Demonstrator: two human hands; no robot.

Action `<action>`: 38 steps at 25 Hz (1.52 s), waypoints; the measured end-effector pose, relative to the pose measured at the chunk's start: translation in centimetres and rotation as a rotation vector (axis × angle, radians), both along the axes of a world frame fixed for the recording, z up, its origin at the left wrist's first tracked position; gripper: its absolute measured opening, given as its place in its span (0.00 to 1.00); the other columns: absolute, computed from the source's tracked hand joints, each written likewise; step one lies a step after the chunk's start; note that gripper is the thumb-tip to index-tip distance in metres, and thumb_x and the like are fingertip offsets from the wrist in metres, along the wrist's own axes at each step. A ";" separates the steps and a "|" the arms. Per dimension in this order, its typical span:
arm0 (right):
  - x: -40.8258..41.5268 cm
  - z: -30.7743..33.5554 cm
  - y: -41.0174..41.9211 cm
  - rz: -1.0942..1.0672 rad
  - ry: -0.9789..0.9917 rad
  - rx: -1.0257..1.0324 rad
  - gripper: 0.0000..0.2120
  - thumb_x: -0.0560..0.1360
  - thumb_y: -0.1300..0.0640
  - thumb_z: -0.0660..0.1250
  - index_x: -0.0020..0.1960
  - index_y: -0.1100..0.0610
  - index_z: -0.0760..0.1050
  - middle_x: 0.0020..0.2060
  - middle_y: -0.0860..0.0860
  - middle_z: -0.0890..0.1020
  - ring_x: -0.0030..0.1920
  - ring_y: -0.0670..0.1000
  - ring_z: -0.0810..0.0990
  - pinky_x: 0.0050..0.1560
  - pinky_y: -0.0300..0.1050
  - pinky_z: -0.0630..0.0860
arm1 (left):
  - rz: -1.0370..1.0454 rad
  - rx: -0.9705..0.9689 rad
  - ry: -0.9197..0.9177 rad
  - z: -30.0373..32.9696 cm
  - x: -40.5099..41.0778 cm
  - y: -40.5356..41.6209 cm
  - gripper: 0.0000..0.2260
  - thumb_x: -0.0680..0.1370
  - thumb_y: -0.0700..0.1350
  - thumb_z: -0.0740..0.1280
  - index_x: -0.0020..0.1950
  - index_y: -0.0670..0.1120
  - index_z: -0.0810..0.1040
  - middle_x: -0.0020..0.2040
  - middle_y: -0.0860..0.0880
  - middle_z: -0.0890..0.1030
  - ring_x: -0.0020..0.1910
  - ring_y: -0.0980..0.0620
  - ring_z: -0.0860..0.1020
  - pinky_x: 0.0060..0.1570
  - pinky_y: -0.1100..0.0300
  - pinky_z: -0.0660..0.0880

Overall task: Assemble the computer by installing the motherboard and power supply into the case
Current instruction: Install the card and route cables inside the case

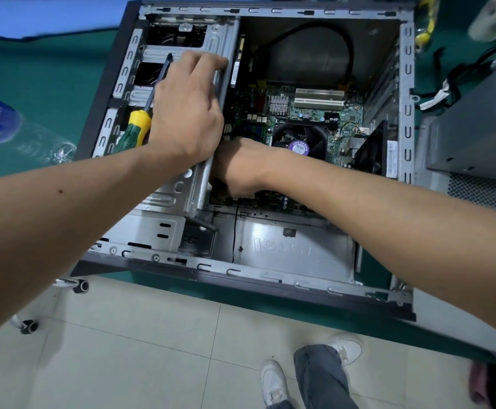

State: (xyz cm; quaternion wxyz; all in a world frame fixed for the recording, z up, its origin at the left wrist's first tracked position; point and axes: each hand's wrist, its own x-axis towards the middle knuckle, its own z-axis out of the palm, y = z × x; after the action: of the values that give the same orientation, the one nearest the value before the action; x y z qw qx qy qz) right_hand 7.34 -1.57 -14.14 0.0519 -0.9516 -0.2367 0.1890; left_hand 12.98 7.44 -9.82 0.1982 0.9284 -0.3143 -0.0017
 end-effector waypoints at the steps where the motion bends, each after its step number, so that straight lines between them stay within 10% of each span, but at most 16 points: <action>1: -0.2 0.0 0.1 0.000 -0.002 0.000 0.05 0.73 0.63 0.63 0.46 0.59 0.77 0.39 0.52 0.72 0.41 0.56 0.73 0.39 0.45 0.76 | 0.000 0.001 0.001 0.0 0.0 0.0 0.20 0.80 0.38 0.55 0.71 0.47 0.70 0.69 0.46 0.71 0.66 0.46 0.68 0.68 0.47 0.65; 7: -0.7 -0.4 1.0 -0.008 -0.046 -0.010 0.14 0.73 0.65 0.62 0.32 0.56 0.61 0.30 0.50 0.66 0.40 0.56 0.72 0.38 0.45 0.74 | -0.001 0.003 0.001 0.0 -0.2 0.1 0.20 0.80 0.38 0.55 0.71 0.47 0.70 0.69 0.46 0.71 0.67 0.46 0.68 0.68 0.47 0.65; 14: -1.3 -1.0 1.7 0.053 -0.074 -0.038 0.03 0.75 0.61 0.62 0.47 0.54 0.71 0.51 0.55 0.80 0.56 0.58 0.76 0.49 0.48 0.76 | 0.007 0.003 0.002 0.0 -0.2 0.2 0.20 0.80 0.38 0.55 0.71 0.46 0.70 0.69 0.45 0.70 0.66 0.46 0.68 0.68 0.47 0.64; 20: -1.0 -0.5 0.8 -0.057 0.007 -0.019 0.11 0.75 0.61 0.61 0.37 0.56 0.62 0.38 0.53 0.71 0.42 0.56 0.71 0.39 0.46 0.71 | -0.008 0.002 -0.006 0.0 -0.3 0.2 0.20 0.79 0.37 0.56 0.71 0.45 0.70 0.68 0.45 0.71 0.66 0.45 0.69 0.66 0.46 0.65; 26: -1.5 -1.0 1.7 -0.012 -0.065 -0.054 0.06 0.76 0.61 0.61 0.50 0.57 0.75 0.52 0.56 0.81 0.56 0.58 0.77 0.54 0.50 0.78 | -0.012 -0.003 -0.009 -0.1 -0.1 -0.1 0.20 0.79 0.37 0.56 0.70 0.46 0.71 0.68 0.45 0.71 0.66 0.45 0.69 0.67 0.46 0.65; 38: -1.9 0.2 1.6 -0.003 -0.081 -0.055 0.07 0.76 0.62 0.61 0.42 0.54 0.64 0.53 0.56 0.80 0.58 0.58 0.75 0.52 0.48 0.74 | -0.018 -0.017 -0.019 -0.2 0.0 0.1 0.21 0.78 0.36 0.56 0.70 0.46 0.71 0.68 0.45 0.71 0.65 0.44 0.69 0.66 0.46 0.65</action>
State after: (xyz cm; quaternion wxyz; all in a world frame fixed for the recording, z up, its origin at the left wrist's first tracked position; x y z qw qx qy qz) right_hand 5.49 -0.01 -13.96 0.0162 -0.9599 -0.2319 0.1565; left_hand 13.00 7.53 -10.01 0.2032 0.9238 -0.3244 0.0079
